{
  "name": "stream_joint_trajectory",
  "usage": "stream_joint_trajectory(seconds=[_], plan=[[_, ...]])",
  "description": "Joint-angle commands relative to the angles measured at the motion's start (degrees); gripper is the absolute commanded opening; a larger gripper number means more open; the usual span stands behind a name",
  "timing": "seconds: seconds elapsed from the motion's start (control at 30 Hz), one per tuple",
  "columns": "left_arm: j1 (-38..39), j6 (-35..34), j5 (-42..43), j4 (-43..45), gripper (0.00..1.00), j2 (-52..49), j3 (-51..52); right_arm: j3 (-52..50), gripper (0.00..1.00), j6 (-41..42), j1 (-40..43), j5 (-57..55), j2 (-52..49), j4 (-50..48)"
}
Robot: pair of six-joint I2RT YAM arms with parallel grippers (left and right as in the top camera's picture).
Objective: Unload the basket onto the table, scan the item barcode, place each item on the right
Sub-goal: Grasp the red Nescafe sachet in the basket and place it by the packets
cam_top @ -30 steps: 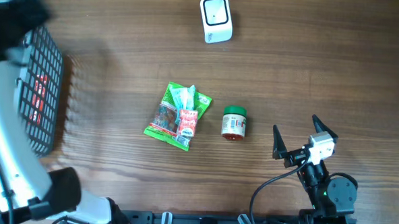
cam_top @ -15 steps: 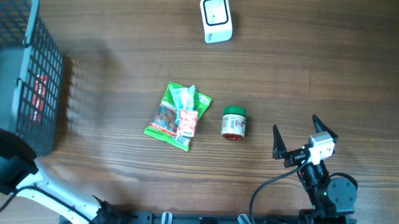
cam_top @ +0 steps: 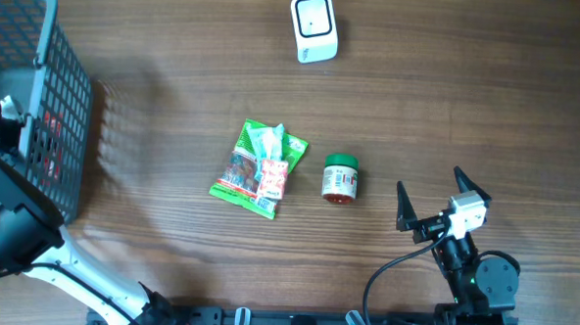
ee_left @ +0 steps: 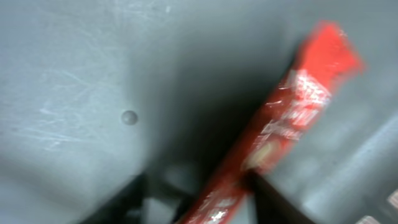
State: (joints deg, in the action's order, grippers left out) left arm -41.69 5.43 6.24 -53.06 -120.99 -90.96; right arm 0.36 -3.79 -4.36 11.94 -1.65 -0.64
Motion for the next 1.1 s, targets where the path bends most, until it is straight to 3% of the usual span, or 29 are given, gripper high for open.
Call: stream_joint_trajectory(seconds=[0.0,0.2,0.4,0.57,0.63,0.83,0.97,1.07], plan=[[0.00,0.11,-0.11,-0.13,0.04,-2.51,2.95,-0.07,1.00,-0.33,-0.20,-0.24,0.24,-0.22],[-0.20,-4.55,-1.20,-6.05,0.04,4.59,-8.26,-0.07,1.00,-0.33,-0.20,-0.22,0.24,-0.22],[-0.20,-12.41,-9.97,-7.69,0.04,20.00,-18.84,-0.07,1.00,-0.33,-0.20,-0.22,0.24,-0.22],[1.92,-17.97,-0.44,-11.67,0.04,34.82,-19.10,-0.07,1.00,-0.33,-0.20,-0.24,0.24,-0.22],[5.38,-17.97,3.34,-16.92,0.04,38.03,-19.10,-0.07,1.00,-0.31,-0.20,-0.22,0.24,-0.22],[22.49,-18.21,0.52,-28.74,0.04,38.36,-14.40,-0.07,1.00,-0.33,-0.20,-0.24,0.24,-0.22],[35.76,-22.43,-4.31,-24.94,0.04,37.27,-0.83,-0.07,1.00,-0.35,-0.20,-0.22,0.24,-0.22],[44.65,-26.18,-8.00,-16.24,0.04,35.85,10.84,-0.07,1.00,-0.33,-0.20,-0.24,0.24,-0.22]])
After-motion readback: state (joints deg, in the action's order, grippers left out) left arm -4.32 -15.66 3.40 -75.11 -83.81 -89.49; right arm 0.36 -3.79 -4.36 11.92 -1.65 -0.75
